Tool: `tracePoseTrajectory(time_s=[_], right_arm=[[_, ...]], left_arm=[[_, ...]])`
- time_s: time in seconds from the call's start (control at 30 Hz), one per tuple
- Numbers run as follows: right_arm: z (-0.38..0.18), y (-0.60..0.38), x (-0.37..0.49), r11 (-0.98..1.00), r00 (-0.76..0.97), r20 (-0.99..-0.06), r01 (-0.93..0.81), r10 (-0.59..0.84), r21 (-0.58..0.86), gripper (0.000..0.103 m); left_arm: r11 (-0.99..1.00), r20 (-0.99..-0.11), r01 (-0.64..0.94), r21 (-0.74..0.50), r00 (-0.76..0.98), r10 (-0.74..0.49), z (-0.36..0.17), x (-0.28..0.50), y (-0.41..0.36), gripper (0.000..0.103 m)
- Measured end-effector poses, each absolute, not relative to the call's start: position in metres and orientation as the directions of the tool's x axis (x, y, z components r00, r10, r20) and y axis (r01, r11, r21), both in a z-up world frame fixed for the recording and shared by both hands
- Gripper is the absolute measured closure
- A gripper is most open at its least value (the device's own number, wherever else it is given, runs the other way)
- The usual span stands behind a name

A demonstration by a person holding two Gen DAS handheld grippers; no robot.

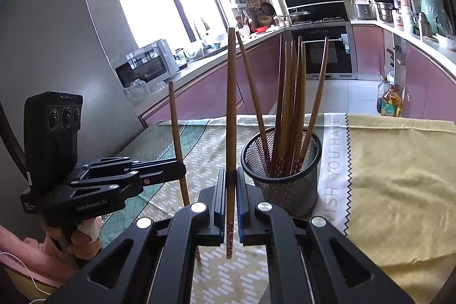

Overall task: Organize utensils
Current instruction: 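Lift the chopstick upright with the right gripper over the mesh cup while the left gripper lifts its own, then lower the chopstick into the black mesh cup with the right gripper while the left gripper inserts its own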

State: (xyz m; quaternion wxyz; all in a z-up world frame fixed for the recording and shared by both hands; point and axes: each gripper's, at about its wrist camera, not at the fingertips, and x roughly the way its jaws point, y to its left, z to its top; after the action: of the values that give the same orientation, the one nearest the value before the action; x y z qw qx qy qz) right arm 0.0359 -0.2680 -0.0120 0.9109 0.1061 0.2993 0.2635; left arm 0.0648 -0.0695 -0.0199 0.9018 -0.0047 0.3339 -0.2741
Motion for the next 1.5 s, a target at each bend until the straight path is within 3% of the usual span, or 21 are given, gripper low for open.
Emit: tracePoseTrajectory(time_s=[1.5], right_arm=[[0.028,-0.287,0.044,0.855,0.755,-0.406,-0.422,0.516,0.302,0.097]], left_arm=[[0.811,-0.505,0.554,-0.187,0.653,-0.564,0.032,0.072,-0.067,0.095]])
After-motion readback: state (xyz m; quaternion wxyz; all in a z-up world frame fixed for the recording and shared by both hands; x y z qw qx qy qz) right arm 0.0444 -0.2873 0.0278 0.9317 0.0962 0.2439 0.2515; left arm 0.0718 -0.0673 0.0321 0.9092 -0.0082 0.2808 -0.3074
